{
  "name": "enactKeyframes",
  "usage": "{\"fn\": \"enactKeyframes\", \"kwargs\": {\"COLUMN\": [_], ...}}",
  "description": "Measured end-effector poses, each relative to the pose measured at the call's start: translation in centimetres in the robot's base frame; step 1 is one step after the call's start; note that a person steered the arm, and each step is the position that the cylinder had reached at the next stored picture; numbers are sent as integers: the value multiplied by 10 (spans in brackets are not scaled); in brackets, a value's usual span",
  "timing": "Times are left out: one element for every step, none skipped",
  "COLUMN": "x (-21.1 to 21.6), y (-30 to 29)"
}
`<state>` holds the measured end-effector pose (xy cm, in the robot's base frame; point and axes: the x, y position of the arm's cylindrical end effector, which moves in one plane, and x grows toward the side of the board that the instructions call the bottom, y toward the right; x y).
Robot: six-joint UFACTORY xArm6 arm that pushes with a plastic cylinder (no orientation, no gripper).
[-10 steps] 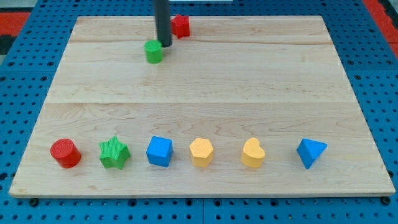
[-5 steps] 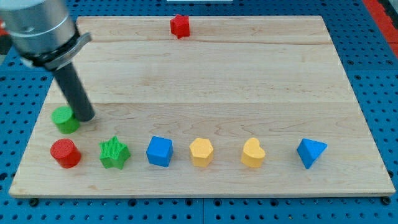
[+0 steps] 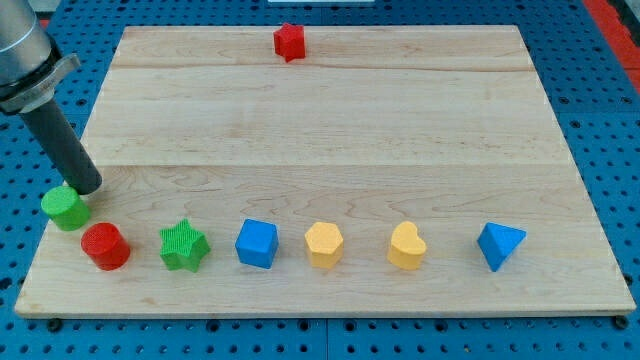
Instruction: Move the green circle close to the left side of the red circle
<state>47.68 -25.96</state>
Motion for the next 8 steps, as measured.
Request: {"fn": "enactKeyframes", "kwargs": {"x": [0,-4,-4,11,27,41,45,33], "y": [0,0,-22,-21,-21,-21,-22,-19]}}
